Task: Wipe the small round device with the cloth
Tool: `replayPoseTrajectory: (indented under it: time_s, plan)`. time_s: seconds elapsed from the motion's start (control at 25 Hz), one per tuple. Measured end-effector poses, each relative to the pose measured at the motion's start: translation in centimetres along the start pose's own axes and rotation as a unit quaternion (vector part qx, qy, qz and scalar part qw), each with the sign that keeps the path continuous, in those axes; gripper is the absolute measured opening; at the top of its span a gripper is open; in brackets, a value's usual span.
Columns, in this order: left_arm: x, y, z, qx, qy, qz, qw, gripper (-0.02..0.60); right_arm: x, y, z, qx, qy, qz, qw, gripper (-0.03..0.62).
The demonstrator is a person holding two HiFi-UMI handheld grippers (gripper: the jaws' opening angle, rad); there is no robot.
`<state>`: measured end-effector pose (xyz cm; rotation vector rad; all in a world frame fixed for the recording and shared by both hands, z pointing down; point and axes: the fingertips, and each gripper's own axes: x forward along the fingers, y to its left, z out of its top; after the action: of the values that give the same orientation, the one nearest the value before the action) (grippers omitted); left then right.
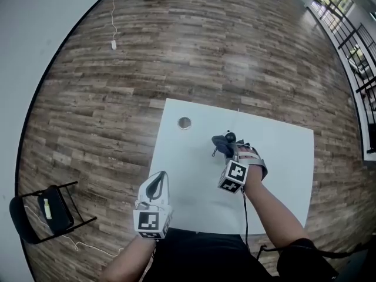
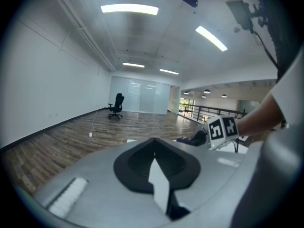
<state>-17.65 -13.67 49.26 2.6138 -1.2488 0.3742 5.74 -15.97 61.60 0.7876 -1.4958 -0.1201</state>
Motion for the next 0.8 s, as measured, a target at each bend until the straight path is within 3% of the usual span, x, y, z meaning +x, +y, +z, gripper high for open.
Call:
replayPoseTrajectory:
  time_s: [0.2,0.44,0.56,0.72,0.8]
  plan:
    - [-0.7,0.1,0.1,0.004,0.003,0.006,1.0,0.008,1.1,1.8,-0.2,0.008,-0.001,0.016,1.0,0.1]
    - [-1.8,1.5,-0.6,0.012,0.024,0.03,0.9992,0.007,4.5,3.6,-3.3,0.067,0.015,0.046,0.997,0.1]
    - [-1.7,1.5,-0.2,0.017,0.022,0.032,0.9991,0.008,2.5,0.1,-4.6,0.087,0.001,-0.013,0.996,0.1]
    - [-0.9,0.9,1.0,0.023,0.013,0.027,0.9993,0.008,-2.7,-6.7,-2.8,0.111,-0.064,-0.113,0.985,0.1]
    - [-0.2,0.1,1.1,0.025,0.01,0.016,0.9995,0.008,-3.2,-7.7,-2.1,0.106,-0.07,-0.126,0.984,0.1]
